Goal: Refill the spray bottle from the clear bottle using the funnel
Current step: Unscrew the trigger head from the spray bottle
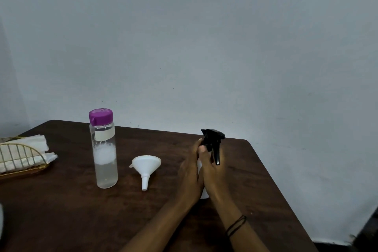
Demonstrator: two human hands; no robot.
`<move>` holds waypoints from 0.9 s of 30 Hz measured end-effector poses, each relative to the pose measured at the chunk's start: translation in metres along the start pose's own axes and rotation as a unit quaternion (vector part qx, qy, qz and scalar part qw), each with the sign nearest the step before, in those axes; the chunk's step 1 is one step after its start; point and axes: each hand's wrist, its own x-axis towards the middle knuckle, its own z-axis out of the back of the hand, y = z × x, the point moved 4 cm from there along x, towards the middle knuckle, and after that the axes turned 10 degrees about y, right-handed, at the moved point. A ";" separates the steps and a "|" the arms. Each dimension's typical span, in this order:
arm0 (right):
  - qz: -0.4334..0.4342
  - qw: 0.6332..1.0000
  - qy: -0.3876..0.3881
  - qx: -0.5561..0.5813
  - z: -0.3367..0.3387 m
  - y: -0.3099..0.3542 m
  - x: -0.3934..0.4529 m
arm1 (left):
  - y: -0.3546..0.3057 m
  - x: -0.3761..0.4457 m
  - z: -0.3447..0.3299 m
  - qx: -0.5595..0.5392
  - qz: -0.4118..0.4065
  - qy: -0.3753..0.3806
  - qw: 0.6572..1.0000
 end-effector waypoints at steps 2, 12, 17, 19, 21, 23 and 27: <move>0.017 0.999 -0.033 -0.020 0.001 0.001 0.000 | -0.003 -0.001 0.001 0.002 0.005 -0.002 1.000; 0.021 0.999 -0.043 -0.014 0.001 0.005 0.000 | 0.000 -0.004 0.000 0.019 0.019 -0.008 1.000; 0.006 0.998 -0.055 0.011 0.000 0.004 0.001 | -0.002 -0.004 0.002 0.034 0.013 -0.025 0.999; 0.002 0.998 -0.055 0.018 0.001 0.004 0.002 | -0.003 -0.005 0.002 0.041 0.007 -0.026 0.999; 0.004 0.998 -0.058 0.012 0.003 0.005 0.002 | -0.002 -0.005 0.003 0.032 0.006 -0.033 0.999; 0.002 0.998 -0.057 -0.002 0.004 0.005 0.002 | -0.002 -0.005 0.004 0.034 0.006 -0.032 0.999; 0.002 0.998 -0.060 0.021 0.003 0.006 0.001 | -0.007 -0.007 0.003 0.028 0.010 -0.025 0.999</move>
